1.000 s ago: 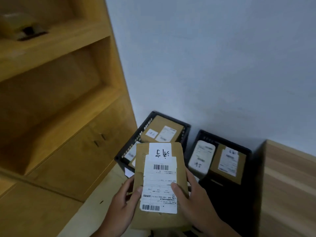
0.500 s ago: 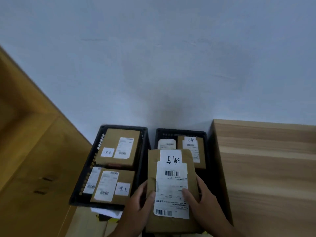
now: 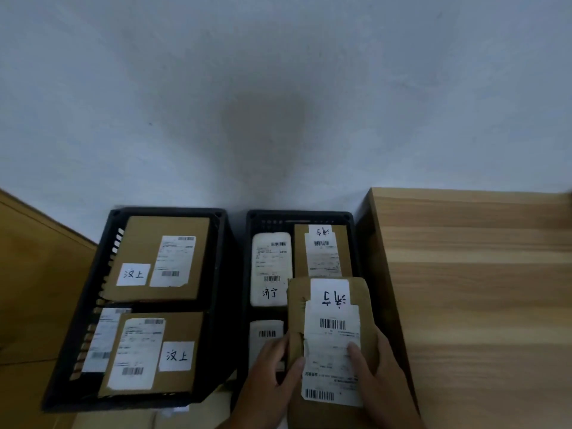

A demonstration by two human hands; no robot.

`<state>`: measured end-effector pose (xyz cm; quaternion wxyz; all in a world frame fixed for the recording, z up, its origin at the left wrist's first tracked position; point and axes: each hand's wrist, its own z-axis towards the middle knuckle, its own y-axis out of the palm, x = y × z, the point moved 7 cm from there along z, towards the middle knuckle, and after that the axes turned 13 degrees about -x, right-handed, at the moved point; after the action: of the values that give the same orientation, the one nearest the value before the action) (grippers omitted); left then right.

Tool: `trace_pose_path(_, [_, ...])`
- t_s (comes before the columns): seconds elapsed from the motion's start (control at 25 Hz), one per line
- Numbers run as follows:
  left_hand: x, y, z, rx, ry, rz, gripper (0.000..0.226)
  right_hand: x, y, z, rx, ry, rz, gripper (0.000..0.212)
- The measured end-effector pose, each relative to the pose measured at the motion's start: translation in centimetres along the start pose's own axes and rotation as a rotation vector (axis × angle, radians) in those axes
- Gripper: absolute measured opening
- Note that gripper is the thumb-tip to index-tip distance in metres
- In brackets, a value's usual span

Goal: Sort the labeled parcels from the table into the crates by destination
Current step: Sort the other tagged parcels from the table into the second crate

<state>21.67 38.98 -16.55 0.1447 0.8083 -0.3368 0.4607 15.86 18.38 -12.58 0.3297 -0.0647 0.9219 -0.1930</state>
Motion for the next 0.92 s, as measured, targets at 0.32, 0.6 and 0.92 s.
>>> trace_pose_path(0.32, [-7.7, 3.2, 7.9, 0.098, -0.117, -0.06, 0.047, 7.2, 1.9, 9.8, 0.105, 0.107, 0.101, 0.071])
trace_pose_path(0.6, [-7.9, 4.8, 8.9, 0.114, -0.091, -0.005, 0.045, 8.1, 1.9, 12.2, 0.094, 0.076, 0.004, 0.071])
trace_pose_path(0.92, [-11.8, 6.5, 12.9, 0.092, -0.242, 0.068, 0.049, 11.4, 5.2, 16.7, 0.053, 0.13, -0.011, 0.058])
